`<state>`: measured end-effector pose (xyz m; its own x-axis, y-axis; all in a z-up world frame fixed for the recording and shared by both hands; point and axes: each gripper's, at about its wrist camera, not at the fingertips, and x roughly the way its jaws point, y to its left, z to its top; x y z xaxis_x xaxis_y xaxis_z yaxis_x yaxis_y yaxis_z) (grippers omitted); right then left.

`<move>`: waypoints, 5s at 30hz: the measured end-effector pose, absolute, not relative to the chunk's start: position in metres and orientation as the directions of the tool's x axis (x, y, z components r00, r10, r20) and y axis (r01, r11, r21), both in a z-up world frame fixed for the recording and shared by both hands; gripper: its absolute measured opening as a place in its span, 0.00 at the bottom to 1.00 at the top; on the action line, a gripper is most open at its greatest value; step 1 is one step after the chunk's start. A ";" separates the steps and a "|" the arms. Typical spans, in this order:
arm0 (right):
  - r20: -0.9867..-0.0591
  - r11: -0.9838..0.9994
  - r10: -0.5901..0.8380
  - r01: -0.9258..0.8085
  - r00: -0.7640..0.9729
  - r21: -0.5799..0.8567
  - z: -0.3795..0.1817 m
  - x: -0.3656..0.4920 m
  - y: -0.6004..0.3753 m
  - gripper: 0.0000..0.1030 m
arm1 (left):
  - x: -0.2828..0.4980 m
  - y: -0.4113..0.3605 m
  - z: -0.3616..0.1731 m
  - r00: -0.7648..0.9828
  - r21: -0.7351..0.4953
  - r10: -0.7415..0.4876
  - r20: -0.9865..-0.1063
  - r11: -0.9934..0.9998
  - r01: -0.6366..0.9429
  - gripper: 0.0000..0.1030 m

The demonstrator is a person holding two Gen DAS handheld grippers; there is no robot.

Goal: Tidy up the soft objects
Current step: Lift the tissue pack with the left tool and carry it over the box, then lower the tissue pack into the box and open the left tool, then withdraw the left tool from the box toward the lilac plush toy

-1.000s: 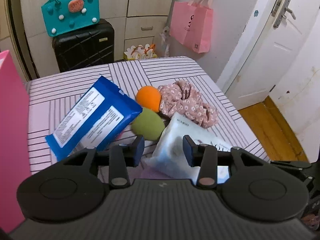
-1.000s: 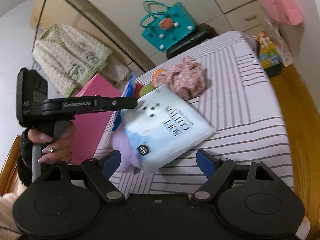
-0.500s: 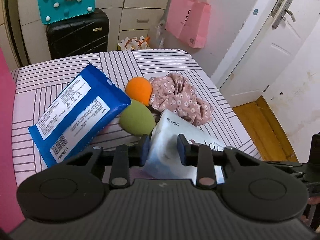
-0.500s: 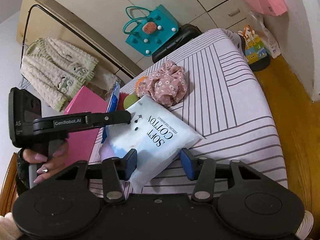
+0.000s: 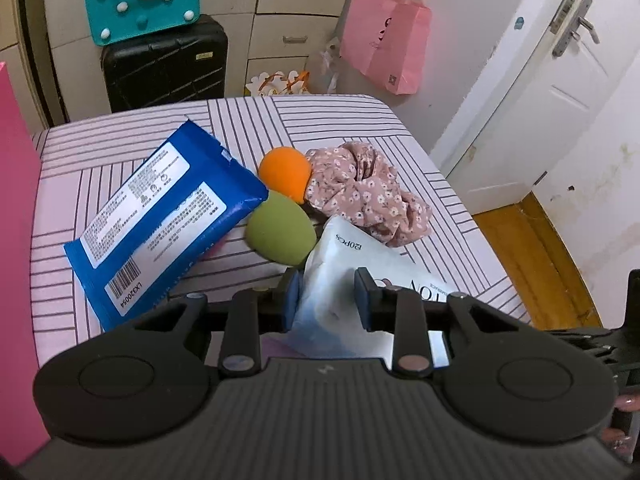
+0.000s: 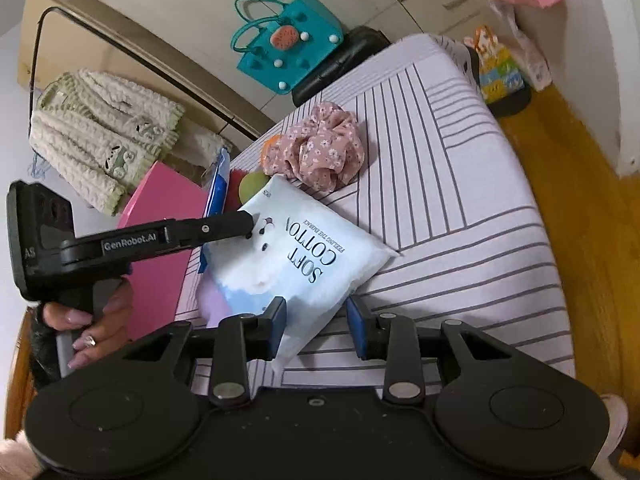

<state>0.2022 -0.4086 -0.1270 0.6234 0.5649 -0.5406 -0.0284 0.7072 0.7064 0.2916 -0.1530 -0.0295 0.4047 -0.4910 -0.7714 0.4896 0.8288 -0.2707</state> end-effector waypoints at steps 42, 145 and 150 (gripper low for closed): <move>-0.598 0.918 0.387 -0.357 0.702 0.175 0.035 0.159 -0.274 0.44 | 0.183 -0.029 0.085 0.541 -0.223 -0.531 -0.653 0.816 0.533 0.28; -0.692 0.667 0.549 -0.745 0.468 0.025 0.111 0.166 -0.175 0.47 | 0.140 0.045 0.143 0.618 0.151 -0.141 -0.773 0.906 0.395 0.59; -0.692 0.690 0.507 -0.723 0.514 -0.031 0.100 0.149 -0.198 0.47 | 0.135 0.018 0.143 0.606 0.131 -0.202 -0.770 0.879 0.459 0.62</move>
<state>0.1492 -0.1985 0.0995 0.5138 0.5071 -0.6919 -0.7227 0.6904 -0.0307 0.1349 0.0182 0.1428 0.6059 -0.2017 -0.7695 0.4588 0.8788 0.1310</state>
